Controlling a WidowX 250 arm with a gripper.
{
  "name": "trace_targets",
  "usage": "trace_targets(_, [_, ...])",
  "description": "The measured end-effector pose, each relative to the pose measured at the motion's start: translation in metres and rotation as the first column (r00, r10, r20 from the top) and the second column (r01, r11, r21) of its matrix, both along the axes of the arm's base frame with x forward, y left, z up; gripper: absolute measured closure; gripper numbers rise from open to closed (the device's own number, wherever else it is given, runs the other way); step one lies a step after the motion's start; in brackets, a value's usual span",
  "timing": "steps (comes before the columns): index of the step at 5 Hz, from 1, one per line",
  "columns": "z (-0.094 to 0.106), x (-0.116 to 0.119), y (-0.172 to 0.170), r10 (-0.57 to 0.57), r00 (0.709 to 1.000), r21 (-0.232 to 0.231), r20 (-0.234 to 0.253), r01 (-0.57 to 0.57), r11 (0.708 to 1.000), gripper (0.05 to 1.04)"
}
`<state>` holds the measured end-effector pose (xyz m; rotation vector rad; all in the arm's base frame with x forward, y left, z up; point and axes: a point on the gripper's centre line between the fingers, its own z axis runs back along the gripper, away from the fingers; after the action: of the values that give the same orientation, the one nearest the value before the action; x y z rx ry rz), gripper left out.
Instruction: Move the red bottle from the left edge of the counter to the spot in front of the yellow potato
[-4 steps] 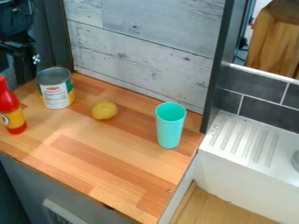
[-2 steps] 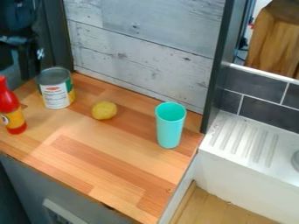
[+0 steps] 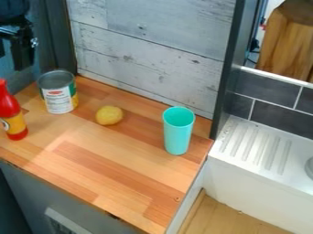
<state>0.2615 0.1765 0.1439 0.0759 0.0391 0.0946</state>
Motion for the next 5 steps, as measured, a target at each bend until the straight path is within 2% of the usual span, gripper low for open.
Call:
trace_targets(1, [-0.010, -0.008, 0.013, 0.021, 0.996, 0.028, -0.085, -0.018, 0.999, 0.082])
trace_targets(2, [-0.018, -0.017, 0.026, 0.060, 0.990, 0.046, -0.126, -0.055, 0.997, 0.082])
trace_targets(3, [-0.022, -0.019, 0.028, 0.057, 0.987, 0.040, -0.149, -0.051, 0.998, 0.082])
trace_targets(4, [-0.030, -0.023, 0.033, 0.054, 0.985, 0.012, -0.165, -0.052, 0.999, 0.082])
trace_targets(5, [-0.033, -0.022, 0.030, 0.011, 0.987, -0.026, -0.159, -0.015, 1.000, 0.082])
